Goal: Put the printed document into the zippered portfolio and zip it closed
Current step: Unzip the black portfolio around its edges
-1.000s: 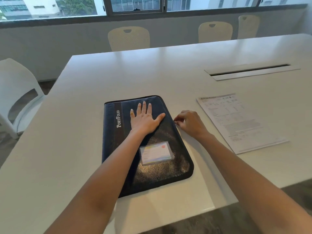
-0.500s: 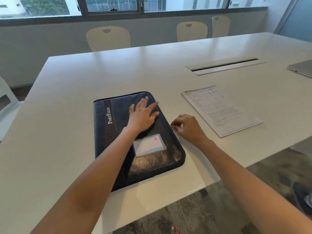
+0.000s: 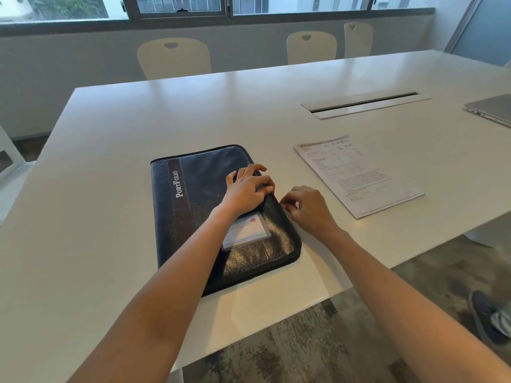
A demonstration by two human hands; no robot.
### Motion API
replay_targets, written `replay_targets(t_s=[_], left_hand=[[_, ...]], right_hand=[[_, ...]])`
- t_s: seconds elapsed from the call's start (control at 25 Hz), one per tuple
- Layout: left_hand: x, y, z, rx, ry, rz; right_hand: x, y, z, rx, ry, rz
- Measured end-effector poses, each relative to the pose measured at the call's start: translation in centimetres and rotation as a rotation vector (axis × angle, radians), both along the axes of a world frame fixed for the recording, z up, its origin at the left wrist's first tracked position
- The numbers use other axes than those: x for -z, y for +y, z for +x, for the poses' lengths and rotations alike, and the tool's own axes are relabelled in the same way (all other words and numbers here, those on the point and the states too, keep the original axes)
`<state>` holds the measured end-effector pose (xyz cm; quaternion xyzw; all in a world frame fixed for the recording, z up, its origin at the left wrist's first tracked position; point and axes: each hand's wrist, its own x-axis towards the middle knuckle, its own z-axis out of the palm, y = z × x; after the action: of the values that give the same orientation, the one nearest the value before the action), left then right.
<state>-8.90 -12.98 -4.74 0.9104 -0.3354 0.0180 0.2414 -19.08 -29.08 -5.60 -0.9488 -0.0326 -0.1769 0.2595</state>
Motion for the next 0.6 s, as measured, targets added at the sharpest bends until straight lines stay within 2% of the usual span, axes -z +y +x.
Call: replay_targets(t_s=[0.4,0.6], left_hand=[[-0.4,-0.2,0.0,-0.029,0.008,-0.017],[-0.6,-0.4,-0.7,-0.024,-0.036,0.096]], right_hand=[[0.3,-1.4,-7.8,-0.047,0.03,0.058],[0.3,-1.1,-9.7,-0.059,0.04,0.069]])
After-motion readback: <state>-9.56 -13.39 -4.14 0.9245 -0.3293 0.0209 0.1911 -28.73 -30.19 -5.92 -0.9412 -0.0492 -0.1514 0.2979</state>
